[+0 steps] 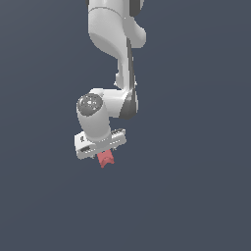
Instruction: Pick up the object and move it to a goal position.
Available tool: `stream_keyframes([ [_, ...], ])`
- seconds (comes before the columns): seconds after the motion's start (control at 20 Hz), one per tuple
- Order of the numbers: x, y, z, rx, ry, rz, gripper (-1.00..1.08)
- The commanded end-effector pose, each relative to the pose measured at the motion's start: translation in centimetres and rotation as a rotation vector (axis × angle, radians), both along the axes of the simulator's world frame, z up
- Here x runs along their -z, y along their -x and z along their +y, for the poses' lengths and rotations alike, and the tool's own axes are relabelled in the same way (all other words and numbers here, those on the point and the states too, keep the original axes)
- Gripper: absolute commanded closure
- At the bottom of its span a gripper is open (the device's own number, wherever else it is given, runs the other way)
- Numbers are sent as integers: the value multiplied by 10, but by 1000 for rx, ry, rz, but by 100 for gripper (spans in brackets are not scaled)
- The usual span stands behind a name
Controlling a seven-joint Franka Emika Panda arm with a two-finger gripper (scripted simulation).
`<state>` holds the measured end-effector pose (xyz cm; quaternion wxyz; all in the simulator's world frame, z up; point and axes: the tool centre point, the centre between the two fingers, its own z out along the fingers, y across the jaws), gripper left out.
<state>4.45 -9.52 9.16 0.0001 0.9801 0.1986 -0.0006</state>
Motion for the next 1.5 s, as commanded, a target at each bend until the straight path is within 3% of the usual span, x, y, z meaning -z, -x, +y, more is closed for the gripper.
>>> stream_keyframes([
  [0.0, 0, 0, 0, 0, 0, 0, -92],
  [0.85, 50, -1, 0, -4, 0, -1, -92],
  [0.9, 50, -1, 0, -4, 0, -1, 108],
  [1.45, 50, -1, 0, -4, 0, -1, 108],
])
